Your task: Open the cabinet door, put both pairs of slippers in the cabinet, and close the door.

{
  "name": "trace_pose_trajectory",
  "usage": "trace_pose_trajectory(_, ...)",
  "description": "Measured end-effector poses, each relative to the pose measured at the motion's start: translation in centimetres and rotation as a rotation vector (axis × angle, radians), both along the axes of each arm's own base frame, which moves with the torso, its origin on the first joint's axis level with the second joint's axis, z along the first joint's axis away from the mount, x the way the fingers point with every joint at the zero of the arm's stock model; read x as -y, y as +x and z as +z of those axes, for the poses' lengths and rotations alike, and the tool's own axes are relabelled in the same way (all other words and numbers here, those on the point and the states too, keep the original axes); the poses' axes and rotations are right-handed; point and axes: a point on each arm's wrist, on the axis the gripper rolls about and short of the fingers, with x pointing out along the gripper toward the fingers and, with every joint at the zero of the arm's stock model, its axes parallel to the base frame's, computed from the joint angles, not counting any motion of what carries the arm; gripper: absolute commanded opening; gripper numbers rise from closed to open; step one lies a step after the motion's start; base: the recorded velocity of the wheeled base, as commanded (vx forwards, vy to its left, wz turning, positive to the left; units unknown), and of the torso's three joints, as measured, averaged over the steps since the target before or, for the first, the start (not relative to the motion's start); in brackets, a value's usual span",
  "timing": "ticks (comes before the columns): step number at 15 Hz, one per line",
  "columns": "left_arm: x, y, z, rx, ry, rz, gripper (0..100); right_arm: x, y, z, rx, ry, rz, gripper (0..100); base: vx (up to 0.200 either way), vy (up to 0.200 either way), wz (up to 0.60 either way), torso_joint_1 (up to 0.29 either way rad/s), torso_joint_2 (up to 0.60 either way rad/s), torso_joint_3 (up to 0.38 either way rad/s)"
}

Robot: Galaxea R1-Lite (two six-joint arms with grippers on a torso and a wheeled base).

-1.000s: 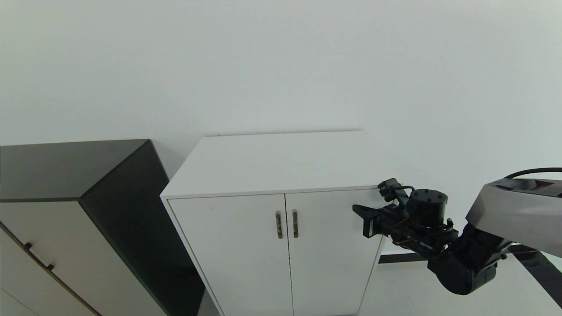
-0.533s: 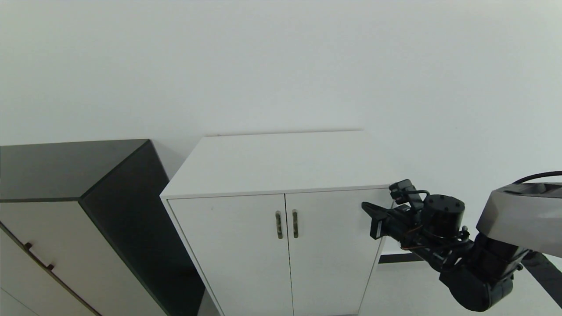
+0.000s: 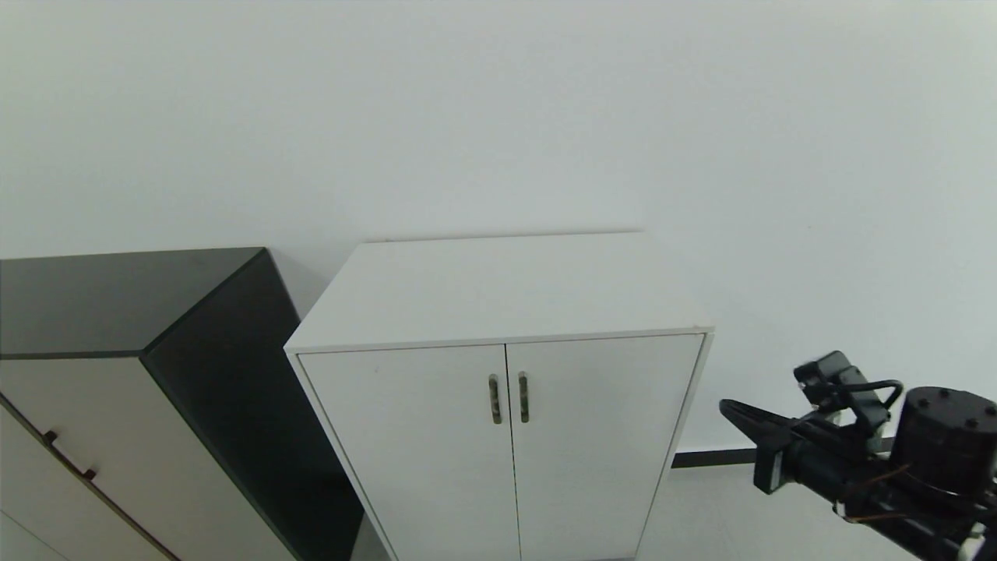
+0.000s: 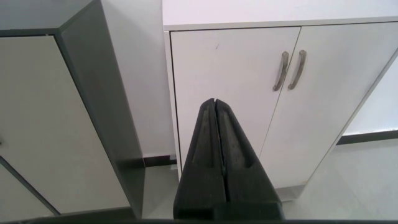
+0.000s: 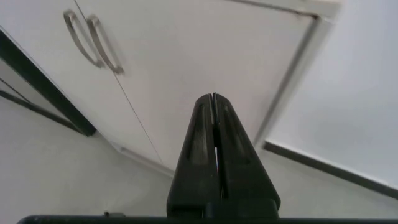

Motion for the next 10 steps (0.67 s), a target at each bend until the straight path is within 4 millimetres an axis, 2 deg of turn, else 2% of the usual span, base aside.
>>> trace_pose_trajectory(3, 0.0, 0.0, 0.0, 0.000, 0.000, 0.000, 0, 2.5, -2.9, 0.4, -0.027, -0.033, -0.076, 0, 0.000, 0.000, 0.00, 0.000, 0.00, 0.000)
trace_pose_trajectory(7, 0.0, 0.0, 0.0, -0.001, 0.000, 0.000, 0, 4.5, -6.2, 0.8, -0.150, -0.075, -0.145, 0, 0.000, 0.000, 0.00, 0.000, 0.00, 0.000)
trace_pose_trajectory(10, 0.0, 0.0, 0.0, -0.001, 0.000, 0.000, 0, 5.9, -10.1, 0.9, -0.249, -0.105, -0.171, 0, 0.000, 0.000, 0.00, 0.000, 0.00, 0.000)
